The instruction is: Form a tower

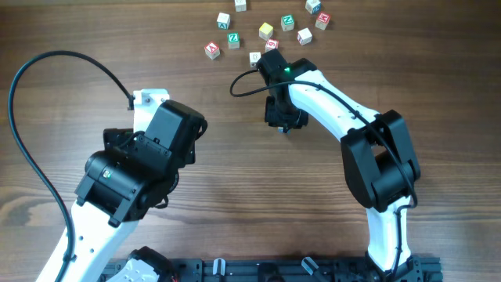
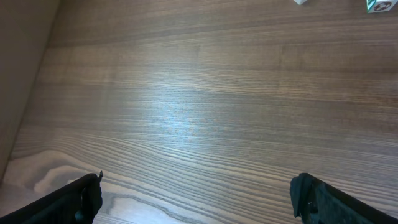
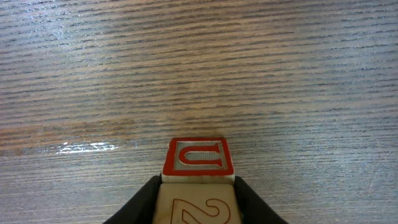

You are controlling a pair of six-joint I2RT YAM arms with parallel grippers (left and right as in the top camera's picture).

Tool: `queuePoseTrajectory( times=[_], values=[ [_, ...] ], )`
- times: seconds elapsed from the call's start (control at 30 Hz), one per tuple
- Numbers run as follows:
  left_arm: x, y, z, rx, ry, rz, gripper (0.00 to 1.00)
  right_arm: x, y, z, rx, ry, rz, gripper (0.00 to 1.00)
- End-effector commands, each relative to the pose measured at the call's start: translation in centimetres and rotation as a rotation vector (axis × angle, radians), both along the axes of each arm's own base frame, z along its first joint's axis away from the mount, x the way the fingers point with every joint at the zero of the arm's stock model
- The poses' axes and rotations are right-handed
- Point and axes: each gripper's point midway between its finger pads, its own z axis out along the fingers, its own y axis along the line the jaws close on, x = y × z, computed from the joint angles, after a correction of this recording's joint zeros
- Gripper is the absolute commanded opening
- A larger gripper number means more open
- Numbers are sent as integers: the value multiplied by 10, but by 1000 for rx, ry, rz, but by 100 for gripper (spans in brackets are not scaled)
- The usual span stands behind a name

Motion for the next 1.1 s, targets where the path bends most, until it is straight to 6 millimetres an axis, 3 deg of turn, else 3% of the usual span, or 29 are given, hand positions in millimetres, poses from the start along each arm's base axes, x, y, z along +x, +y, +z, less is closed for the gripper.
queuePoseTrajectory(
  times=[0.0,0.23,0.33,0.4,0.57,0.67,0.83,1.07],
  values=[
    [-1,1,2,1,-8,-3,100,6,-3,-4,-15,-6,-7,30],
    [-1,1,2,1,-8,-3,100,6,-3,-4,-15,-6,-7,22],
    [-1,1,2,1,-8,-3,100,6,-3,-4,-15,-6,-7,45],
    [-1,1,2,1,-8,-3,100,6,-3,-4,-15,-6,-7,54],
    [-1,1,2,1,-8,-3,100,5,-3,-4,-15,-6,-7,66],
    [-1,1,2,1,-8,-3,100,4,0,-3,2,2,13,100],
    [-1,1,2,1,-8,-3,100,4,11,5,60,12,97,100],
    [-1,1,2,1,-8,-3,100,3,13,42,64,36,122,100]
  ],
)
